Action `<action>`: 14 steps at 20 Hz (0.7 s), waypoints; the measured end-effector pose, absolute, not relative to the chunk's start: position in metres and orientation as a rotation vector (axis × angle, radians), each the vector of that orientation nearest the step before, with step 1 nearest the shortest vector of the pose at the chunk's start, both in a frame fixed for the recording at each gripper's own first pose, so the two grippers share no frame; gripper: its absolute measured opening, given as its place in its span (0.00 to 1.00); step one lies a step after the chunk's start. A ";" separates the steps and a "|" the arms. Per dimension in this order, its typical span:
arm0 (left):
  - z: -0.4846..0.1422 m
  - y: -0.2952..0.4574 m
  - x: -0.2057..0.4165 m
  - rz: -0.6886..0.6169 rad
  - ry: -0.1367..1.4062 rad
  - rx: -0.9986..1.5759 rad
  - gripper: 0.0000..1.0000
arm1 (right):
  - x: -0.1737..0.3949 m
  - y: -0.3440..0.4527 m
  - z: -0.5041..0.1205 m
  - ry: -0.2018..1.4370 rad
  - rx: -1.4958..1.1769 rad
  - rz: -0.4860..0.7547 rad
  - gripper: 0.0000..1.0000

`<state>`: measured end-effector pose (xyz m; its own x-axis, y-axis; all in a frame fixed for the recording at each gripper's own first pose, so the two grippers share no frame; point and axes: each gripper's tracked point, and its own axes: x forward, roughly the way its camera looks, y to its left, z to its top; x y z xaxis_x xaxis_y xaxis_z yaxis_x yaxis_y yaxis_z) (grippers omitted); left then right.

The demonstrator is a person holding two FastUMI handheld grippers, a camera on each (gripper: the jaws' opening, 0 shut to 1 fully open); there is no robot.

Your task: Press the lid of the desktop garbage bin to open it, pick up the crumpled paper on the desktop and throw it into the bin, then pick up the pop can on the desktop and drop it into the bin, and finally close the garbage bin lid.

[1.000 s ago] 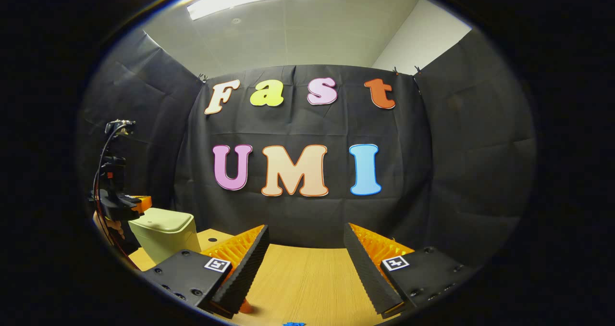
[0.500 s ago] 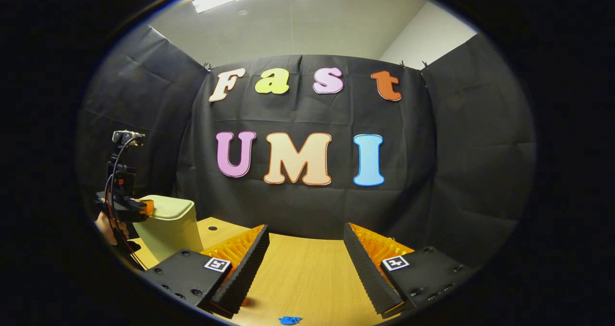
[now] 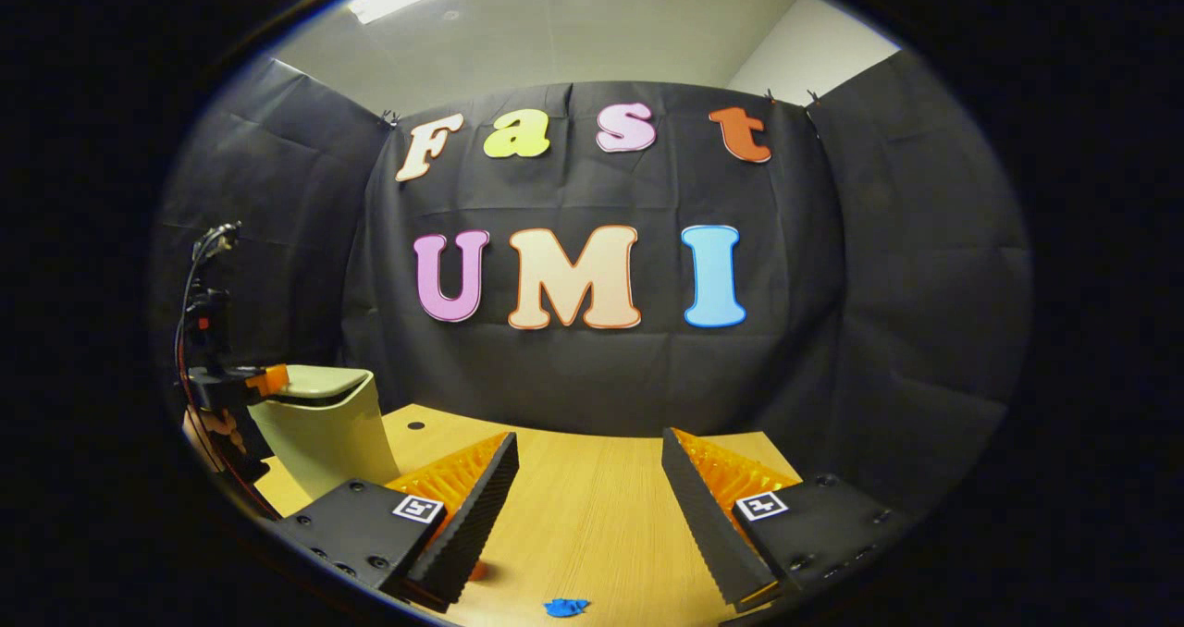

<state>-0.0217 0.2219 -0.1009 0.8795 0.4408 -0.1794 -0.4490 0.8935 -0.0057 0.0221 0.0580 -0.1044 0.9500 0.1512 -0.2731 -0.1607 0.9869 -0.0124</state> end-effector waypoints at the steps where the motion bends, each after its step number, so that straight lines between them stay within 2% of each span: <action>1: -0.091 0.221 -0.022 0.454 0.156 -0.028 0.00 | 0.023 0.056 -0.110 0.286 -0.034 0.159 0.99; 3: -0.075 0.216 -0.024 0.427 0.122 -0.017 0.01 | 0.026 0.054 -0.122 0.310 -0.040 0.163 0.99; 5: -0.062 0.211 -0.025 0.408 0.101 -0.011 0.14 | 0.026 0.056 -0.136 0.345 -0.044 0.182 0.99; 10: -0.041 0.205 -0.040 0.399 0.072 0.049 0.82 | 0.028 0.065 -0.180 0.428 -0.065 0.235 0.99; 11: -0.036 0.203 -0.042 0.401 0.061 0.056 0.87 | 0.027 0.067 -0.192 0.457 -0.069 0.246 0.99; 14: -0.029 0.204 -0.053 0.412 0.048 0.064 0.89 | 0.024 0.070 -0.231 0.551 -0.071 0.269 0.99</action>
